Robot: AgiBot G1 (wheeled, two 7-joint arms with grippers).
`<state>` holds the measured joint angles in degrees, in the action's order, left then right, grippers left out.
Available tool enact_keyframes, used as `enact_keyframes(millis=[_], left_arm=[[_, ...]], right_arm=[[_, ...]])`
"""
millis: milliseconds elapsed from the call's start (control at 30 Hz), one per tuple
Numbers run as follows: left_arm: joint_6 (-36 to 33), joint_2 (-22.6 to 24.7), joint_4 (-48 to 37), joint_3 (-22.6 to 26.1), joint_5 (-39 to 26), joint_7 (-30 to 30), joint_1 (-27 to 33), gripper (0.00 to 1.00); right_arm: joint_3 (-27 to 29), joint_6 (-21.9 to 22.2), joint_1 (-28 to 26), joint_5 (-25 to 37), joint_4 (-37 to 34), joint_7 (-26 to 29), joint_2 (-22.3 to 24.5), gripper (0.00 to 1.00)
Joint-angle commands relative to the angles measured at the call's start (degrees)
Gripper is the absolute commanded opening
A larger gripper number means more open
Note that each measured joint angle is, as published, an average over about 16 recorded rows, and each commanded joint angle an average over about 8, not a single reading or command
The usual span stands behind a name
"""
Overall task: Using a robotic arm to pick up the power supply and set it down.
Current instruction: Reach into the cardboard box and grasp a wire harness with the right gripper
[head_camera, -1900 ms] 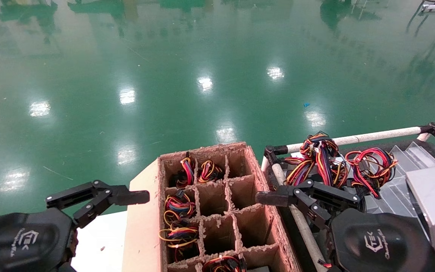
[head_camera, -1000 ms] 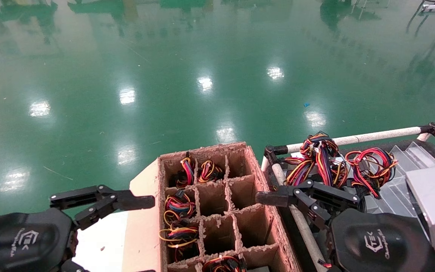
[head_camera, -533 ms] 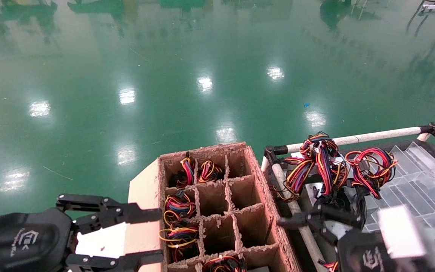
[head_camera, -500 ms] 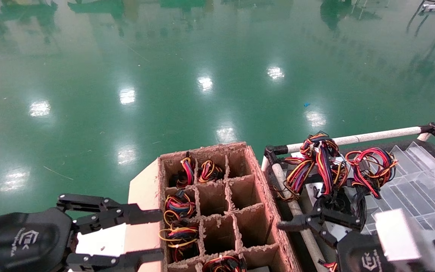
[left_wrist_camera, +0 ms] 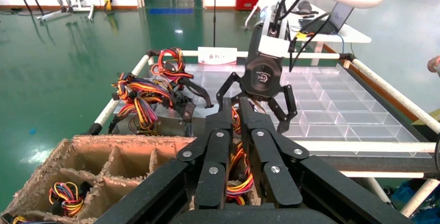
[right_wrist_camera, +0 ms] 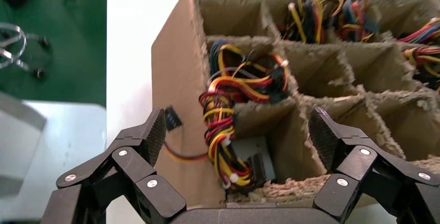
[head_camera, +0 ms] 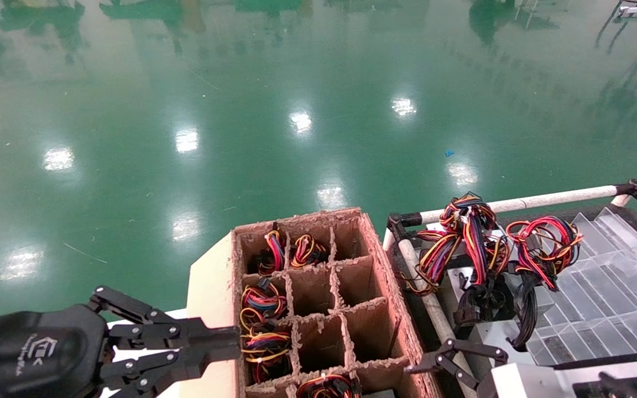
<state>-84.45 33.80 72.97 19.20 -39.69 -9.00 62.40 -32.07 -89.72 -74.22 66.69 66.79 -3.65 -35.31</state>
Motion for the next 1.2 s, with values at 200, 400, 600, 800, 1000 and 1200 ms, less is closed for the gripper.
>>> enact_keyframes(millis=[200,400,600,800,1000,1200], left_arm=[[0.0,0.0,0.0,0.01,0.01,0.0,0.0,0.54],[0.01,-0.01,0.0,0.02,0.01,0.01,0.0,0.99],[0.01,-0.01,0.0,0.02,0.02,0.01,0.01,1.0],[0.01,-0.01,0.0,0.03,0.02,0.02,0.01,1.0],[0.02,-0.01,0.0,0.04,0.03,0.02,0.01,1.0],[0.02,-0.02,0.0,0.05,0.03,0.02,0.01,1.0]], right_arm=[[-2.26,0.93,-1.64,2.57,1.68,0.61,-0.29,0.0],[-2.83,2.14,-1.5,3.61,3.34,1.4,-0.2,0.0],[-3.18,3.04,-0.78,4.08,4.85,2.42,-0.1,0.0],[-3.44,3.3,-0.63,4.56,5.97,3.53,0.25,0.0],[-3.64,3.38,-0.6,4.79,6.76,4.59,0.55,0.0],[-3.86,3.28,-0.7,5.01,7.52,5.46,0.84,0.0]])
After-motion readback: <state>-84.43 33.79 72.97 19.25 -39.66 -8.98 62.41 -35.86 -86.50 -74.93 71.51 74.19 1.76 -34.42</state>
